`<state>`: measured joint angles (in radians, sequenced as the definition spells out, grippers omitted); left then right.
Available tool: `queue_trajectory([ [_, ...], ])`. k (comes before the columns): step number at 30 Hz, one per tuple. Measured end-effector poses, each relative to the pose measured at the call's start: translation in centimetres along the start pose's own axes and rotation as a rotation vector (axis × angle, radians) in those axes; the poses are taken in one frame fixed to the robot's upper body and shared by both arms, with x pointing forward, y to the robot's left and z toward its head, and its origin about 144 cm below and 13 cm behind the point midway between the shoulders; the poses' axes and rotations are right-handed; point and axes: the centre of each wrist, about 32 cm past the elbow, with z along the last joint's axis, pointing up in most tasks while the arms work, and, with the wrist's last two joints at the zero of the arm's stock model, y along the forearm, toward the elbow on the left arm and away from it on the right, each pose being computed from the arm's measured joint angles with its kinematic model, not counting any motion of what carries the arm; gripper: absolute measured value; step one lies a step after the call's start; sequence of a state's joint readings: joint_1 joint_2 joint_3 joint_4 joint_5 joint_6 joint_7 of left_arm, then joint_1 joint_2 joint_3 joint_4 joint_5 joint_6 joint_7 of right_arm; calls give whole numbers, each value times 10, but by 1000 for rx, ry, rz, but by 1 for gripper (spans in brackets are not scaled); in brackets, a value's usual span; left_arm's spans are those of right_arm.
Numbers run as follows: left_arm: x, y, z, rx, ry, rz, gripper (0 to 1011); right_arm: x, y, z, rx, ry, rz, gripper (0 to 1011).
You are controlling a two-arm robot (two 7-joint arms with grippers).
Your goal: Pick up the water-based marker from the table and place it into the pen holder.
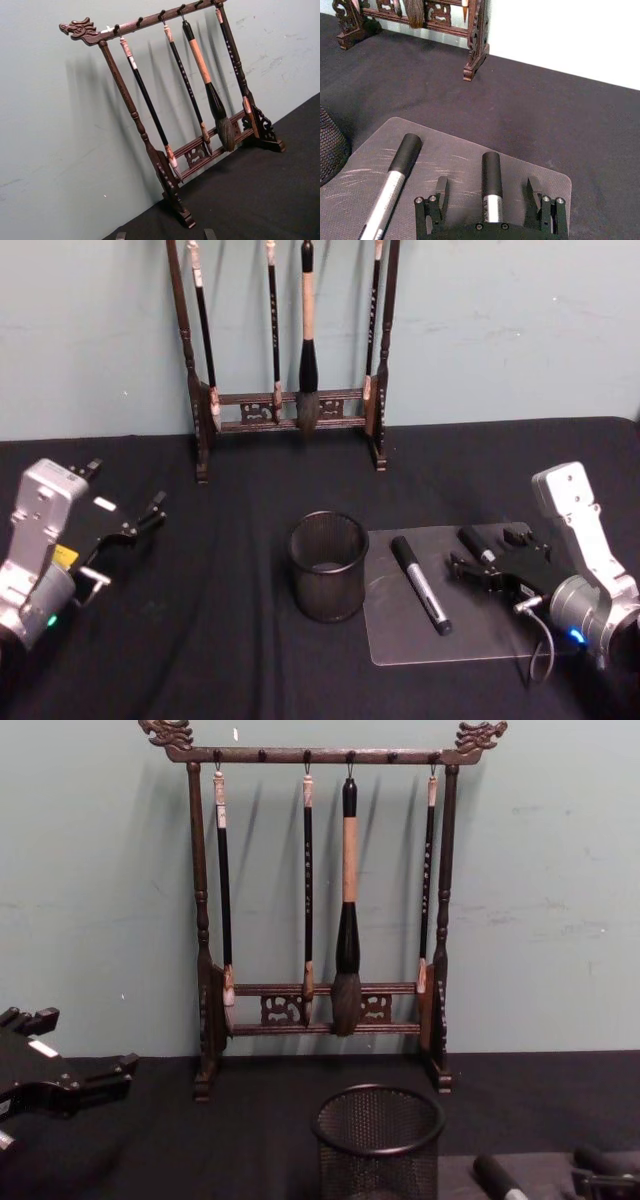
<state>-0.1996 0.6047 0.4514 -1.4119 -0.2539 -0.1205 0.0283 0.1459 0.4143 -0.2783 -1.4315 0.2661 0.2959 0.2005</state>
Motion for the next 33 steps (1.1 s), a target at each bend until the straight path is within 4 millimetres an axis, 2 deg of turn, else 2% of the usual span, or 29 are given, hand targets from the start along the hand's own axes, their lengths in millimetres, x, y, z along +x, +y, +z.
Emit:
queue_trajectory([
  [33, 0, 0, 0, 0, 0, 0, 1009, 3, 3, -2, -21, 28, 7, 1000],
])
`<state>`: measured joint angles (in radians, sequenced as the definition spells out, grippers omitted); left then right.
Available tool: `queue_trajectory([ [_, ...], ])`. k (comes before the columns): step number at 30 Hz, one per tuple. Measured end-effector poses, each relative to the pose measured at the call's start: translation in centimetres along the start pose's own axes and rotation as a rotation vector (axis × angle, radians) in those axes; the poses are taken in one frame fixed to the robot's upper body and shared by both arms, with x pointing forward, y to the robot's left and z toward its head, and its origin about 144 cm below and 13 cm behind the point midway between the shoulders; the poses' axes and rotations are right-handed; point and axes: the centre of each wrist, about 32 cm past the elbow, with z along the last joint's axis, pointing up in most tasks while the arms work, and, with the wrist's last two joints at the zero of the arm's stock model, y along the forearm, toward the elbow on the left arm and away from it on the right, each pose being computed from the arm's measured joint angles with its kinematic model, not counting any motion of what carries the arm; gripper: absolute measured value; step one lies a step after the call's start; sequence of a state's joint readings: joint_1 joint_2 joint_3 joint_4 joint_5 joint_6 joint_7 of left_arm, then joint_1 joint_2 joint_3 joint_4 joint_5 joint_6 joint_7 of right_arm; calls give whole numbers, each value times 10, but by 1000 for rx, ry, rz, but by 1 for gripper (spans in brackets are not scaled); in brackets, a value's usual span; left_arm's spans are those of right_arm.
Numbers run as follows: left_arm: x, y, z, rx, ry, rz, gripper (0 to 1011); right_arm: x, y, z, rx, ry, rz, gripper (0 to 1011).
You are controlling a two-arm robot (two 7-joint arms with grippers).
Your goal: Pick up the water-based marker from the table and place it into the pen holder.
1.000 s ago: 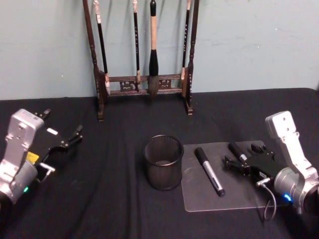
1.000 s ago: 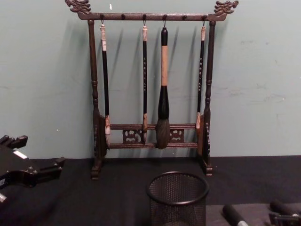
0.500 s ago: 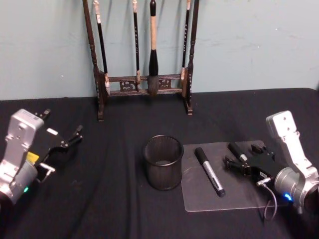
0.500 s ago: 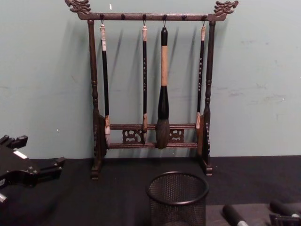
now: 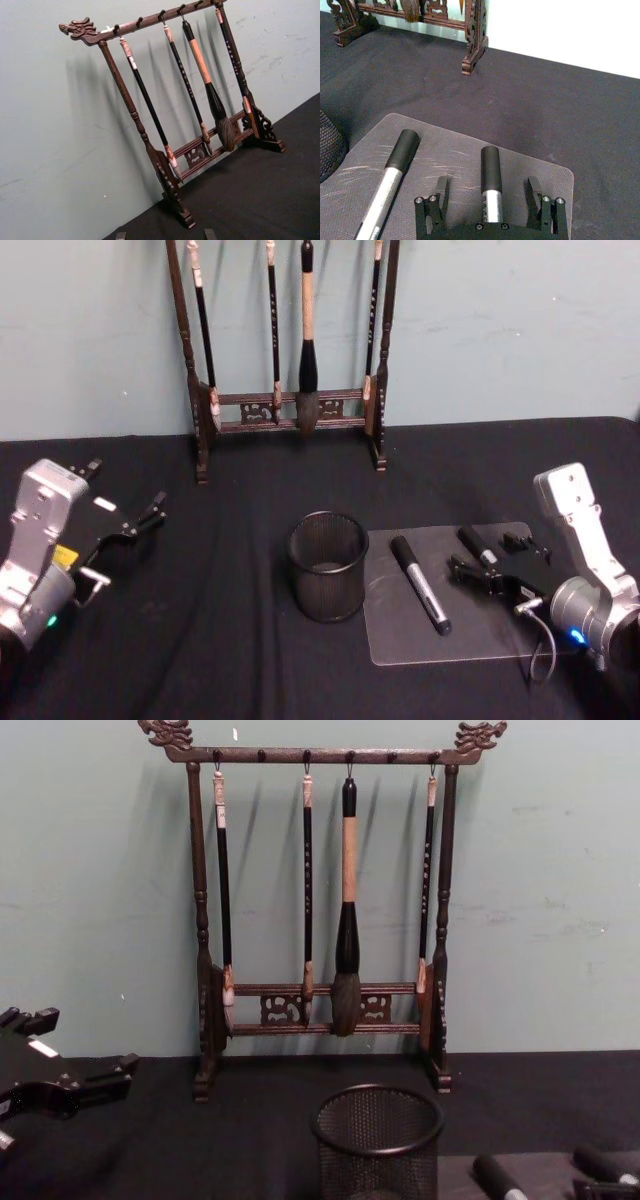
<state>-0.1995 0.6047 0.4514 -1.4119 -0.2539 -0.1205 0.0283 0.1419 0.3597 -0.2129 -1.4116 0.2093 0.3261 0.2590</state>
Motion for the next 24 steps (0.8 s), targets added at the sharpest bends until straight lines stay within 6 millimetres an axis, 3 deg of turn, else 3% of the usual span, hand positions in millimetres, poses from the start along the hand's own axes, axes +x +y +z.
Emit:
queue_trajectory([
  [20, 0, 0, 0, 0, 0, 0, 1009, 1, 1, 0, -6, 7, 4, 997],
  [24, 0, 0, 0, 0, 0, 0, 1009, 0, 1, 0, -5, 6, 4, 911],
])
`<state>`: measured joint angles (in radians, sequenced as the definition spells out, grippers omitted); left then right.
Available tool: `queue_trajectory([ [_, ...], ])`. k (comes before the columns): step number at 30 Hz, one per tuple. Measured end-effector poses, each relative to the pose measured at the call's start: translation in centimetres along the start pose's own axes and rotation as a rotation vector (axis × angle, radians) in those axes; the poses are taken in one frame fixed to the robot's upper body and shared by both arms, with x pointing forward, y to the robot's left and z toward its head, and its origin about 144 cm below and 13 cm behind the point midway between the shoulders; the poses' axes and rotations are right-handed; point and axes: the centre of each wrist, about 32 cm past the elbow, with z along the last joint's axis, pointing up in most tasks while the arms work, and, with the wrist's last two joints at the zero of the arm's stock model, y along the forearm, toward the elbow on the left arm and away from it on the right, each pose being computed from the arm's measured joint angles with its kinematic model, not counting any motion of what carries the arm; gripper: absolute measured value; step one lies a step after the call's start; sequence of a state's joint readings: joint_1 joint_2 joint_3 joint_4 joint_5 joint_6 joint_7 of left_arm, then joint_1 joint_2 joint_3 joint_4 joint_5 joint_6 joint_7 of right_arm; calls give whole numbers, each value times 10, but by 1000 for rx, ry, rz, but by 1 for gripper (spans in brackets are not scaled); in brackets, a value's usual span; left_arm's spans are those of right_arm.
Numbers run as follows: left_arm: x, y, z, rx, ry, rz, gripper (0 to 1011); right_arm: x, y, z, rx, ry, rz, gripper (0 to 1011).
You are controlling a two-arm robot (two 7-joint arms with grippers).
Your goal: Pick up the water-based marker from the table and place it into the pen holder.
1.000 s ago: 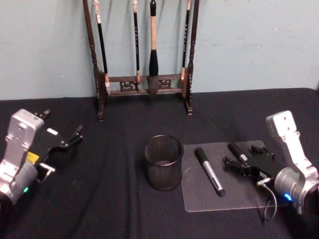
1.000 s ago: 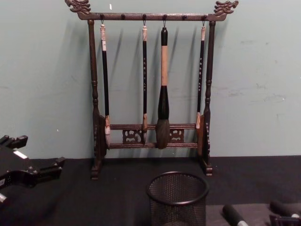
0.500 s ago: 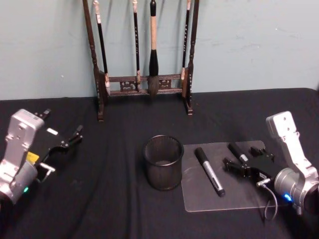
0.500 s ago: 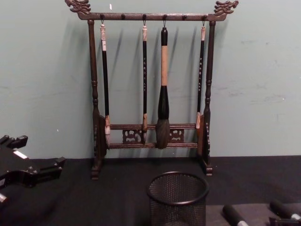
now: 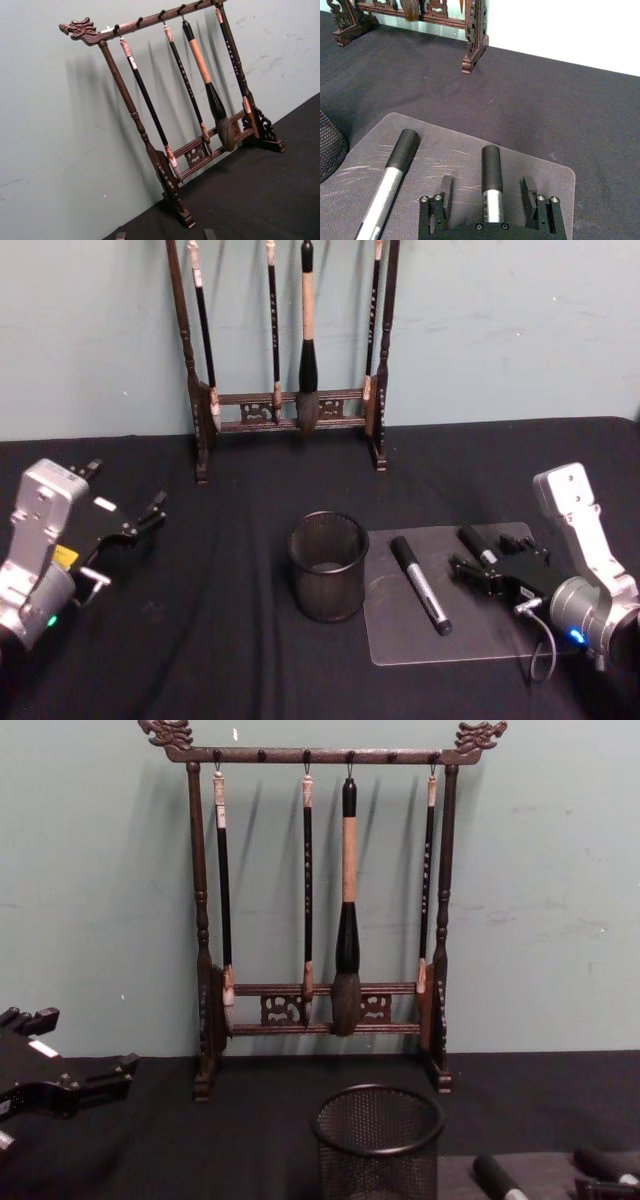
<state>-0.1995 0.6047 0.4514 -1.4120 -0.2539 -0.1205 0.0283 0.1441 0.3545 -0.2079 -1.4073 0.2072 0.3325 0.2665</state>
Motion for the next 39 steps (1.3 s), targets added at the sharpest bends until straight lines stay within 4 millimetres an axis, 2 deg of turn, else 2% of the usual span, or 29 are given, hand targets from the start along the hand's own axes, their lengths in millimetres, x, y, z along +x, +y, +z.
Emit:
queue_trajectory([
  [2, 0, 0, 0, 0, 0, 0, 1009, 0, 0, 0, 0, 0, 0, 881],
  [6, 0, 0, 0, 0, 0, 0, 1009, 0, 0, 0, 1, -1, 0, 731],
  [7, 0, 0, 0, 0, 0, 0, 1009, 0, 0, 0, 1, -1, -1, 731],
  [10, 0, 0, 0, 0, 0, 0, 1009, 0, 0, 0, 1, -1, -1, 605],
  [13, 0, 0, 0, 0, 0, 0, 1009, 0, 0, 0, 2, -1, -1, 564],
  [16, 0, 0, 0, 0, 0, 0, 1009, 0, 0, 0, 2, -1, -1, 386],
  [19, 0, 0, 0, 0, 0, 0, 1009, 0, 0, 0, 2, -1, -1, 329],
  [20, 0, 0, 0, 0, 0, 0, 1009, 0, 0, 0, 2, -1, -1, 257],
  [23, 0, 0, 0, 0, 0, 0, 1009, 0, 0, 0, 2, -1, -1, 215],
  [39, 0, 0, 0, 0, 0, 0, 1009, -1, -1, 0, 27, -19, 2, 215],
])
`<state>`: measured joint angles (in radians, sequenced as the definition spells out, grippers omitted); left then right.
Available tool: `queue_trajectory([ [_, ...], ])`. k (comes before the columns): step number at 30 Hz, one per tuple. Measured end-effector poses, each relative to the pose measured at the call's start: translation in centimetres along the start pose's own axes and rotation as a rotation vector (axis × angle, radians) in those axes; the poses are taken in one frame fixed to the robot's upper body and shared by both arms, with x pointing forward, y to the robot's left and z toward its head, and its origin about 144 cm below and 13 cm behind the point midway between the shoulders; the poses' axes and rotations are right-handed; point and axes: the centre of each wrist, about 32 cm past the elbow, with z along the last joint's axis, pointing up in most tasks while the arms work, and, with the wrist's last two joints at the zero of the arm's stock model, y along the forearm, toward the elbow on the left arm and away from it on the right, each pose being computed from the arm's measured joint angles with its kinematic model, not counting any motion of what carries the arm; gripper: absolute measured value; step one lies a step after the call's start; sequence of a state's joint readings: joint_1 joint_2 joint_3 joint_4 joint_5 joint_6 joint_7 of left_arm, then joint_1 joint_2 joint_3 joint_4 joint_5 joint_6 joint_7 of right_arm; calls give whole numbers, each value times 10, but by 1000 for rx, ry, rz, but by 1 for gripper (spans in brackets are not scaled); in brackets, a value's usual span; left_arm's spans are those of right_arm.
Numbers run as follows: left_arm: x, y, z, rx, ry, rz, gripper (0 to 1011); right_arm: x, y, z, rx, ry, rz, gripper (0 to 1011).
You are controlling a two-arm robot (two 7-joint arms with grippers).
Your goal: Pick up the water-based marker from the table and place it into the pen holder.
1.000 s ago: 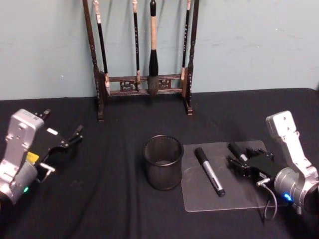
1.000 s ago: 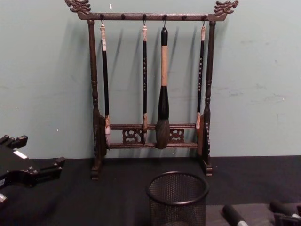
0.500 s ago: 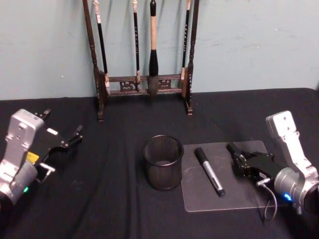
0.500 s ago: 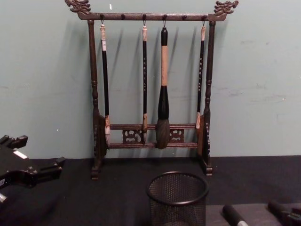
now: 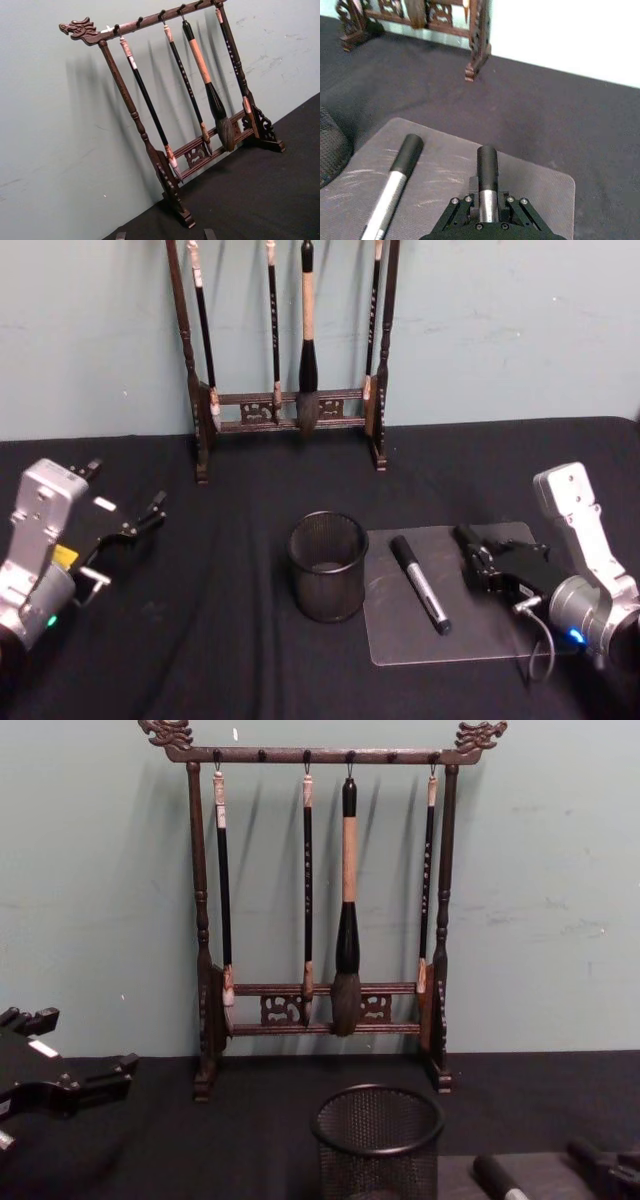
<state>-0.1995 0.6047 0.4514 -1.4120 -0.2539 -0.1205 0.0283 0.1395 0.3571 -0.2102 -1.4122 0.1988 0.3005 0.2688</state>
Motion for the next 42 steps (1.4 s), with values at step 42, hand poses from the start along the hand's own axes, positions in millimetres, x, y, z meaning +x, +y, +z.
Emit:
queue_trajectory([
  [42, 0, 0, 0, 0, 0, 0, 1009, -17, 7, 23, 490, -88, 210, 215],
])
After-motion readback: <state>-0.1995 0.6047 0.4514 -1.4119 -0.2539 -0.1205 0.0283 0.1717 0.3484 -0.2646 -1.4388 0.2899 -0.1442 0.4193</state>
